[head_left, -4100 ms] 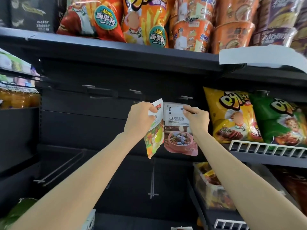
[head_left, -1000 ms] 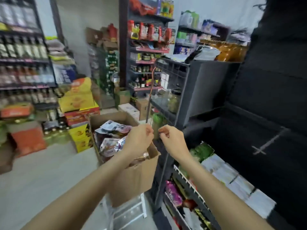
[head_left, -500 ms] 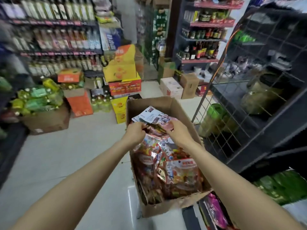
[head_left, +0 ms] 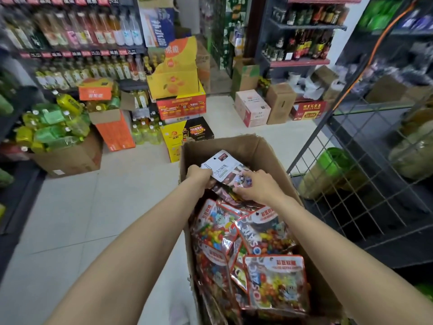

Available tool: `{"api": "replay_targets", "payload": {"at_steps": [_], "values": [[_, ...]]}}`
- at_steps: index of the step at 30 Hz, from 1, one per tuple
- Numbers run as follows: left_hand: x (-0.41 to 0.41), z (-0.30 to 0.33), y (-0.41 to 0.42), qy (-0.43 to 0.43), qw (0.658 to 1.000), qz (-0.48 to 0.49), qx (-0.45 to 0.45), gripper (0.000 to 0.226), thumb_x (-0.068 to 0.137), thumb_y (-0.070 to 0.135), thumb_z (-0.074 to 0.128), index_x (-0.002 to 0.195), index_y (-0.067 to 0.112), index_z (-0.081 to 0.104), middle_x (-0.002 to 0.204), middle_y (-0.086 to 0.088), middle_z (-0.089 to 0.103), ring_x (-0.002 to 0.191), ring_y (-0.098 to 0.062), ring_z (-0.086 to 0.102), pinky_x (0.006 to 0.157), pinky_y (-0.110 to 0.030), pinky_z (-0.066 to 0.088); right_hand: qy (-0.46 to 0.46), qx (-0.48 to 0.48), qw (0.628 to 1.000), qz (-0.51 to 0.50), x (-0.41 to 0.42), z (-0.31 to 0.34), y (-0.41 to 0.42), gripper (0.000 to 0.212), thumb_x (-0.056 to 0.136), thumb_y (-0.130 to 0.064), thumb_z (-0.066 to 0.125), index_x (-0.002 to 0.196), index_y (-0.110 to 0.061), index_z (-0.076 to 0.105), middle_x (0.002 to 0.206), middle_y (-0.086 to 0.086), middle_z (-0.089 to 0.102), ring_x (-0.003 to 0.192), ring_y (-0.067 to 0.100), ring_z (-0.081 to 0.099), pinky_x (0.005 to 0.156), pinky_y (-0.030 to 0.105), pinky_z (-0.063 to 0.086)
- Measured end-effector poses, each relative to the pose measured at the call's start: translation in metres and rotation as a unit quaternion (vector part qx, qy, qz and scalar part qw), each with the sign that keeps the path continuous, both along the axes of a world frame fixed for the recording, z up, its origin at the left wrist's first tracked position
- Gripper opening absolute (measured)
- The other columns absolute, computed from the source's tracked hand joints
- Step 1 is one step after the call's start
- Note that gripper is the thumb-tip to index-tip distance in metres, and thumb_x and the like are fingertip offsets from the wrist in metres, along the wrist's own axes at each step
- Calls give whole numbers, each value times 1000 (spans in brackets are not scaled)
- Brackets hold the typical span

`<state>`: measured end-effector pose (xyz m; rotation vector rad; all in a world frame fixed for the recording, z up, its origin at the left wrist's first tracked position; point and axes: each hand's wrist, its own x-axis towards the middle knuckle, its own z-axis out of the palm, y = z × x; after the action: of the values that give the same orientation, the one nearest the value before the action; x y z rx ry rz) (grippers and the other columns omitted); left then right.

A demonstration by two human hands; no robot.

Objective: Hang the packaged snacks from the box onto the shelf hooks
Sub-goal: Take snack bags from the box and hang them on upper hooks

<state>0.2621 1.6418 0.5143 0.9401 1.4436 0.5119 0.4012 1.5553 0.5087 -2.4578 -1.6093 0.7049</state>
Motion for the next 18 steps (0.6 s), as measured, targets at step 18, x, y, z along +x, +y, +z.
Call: {"api": "replay_targets", "payload": {"at_steps": [18], "values": [[-21, 23, -7, 244, 912, -205, 258, 21, 87, 10, 60, 76, -9, 59, 88, -27, 65, 85, -40, 63, 68, -38, 50, 213, 50, 974, -59, -2, 21, 6, 39, 94, -29, 56, 127, -8, 52, 123, 8, 62, 108, 23, 59, 90, 34, 44]]}}
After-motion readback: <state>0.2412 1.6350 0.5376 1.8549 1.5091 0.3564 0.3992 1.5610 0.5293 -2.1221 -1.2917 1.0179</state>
